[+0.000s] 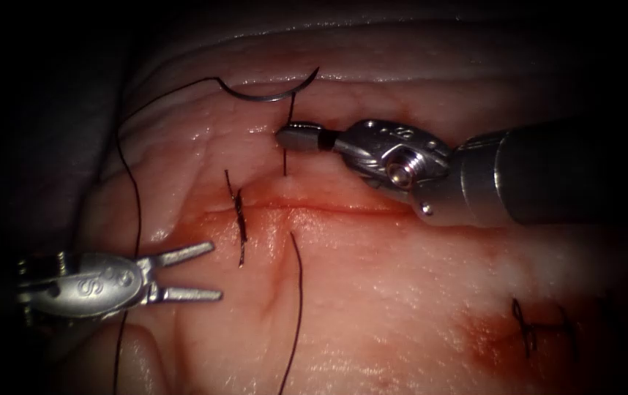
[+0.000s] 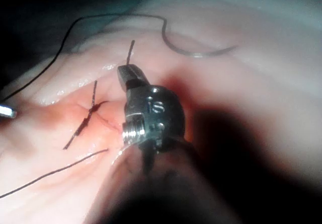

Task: Wound Closure
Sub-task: With the right tool adjust the short suture tail, then with the left tool, grab a long length of suture, then with the right tool, grab the suture to allow the left to regrasp a longer length of suture.

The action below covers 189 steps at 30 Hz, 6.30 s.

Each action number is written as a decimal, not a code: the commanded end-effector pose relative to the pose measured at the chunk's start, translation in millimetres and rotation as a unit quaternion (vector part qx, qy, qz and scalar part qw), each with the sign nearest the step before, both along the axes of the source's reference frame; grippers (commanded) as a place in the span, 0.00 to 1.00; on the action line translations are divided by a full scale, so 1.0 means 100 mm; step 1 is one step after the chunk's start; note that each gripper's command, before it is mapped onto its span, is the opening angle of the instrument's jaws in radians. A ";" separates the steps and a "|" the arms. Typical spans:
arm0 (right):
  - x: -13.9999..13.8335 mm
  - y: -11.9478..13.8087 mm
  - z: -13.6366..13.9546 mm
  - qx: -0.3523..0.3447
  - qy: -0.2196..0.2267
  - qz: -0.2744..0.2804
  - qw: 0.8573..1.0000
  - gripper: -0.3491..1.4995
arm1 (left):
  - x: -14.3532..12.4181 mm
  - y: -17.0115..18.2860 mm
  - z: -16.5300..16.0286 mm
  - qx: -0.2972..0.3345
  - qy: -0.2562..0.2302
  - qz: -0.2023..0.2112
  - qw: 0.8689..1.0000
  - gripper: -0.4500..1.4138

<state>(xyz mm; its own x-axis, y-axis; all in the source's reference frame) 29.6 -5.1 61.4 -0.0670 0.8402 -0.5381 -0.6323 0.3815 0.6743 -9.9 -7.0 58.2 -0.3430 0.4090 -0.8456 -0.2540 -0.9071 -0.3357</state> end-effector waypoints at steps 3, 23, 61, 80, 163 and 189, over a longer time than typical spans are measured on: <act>0.007 -0.001 0.000 -0.009 -0.002 -0.003 1.000 0.00 | -0.006 -0.004 0.004 0.000 0.000 0.000 1.000 0.30; -0.053 -0.003 -0.017 -0.072 0.011 -0.012 0.997 0.88 | -0.060 -0.039 -0.024 -0.196 -0.028 0.164 0.966 0.37; -0.087 -0.068 -0.009 -0.092 0.005 -0.047 0.995 0.74 | -0.066 -0.020 -0.057 -0.256 -0.031 0.132 0.957 0.00; -0.044 -0.105 -0.050 -0.364 -0.063 -0.177 0.912 0.85 | -0.071 0.051 -0.047 -0.268 -0.055 0.114 0.955 0.00; -0.035 -0.039 0.023 -0.313 -0.099 -0.209 0.921 0.00 | -0.142 -0.030 -0.084 -0.465 -0.013 0.143 0.874 0.00; -0.051 -0.062 -0.074 -0.319 -0.019 -0.189 0.928 0.98 | 0.061 0.018 -0.118 -0.476 0.112 0.065 0.870 0.00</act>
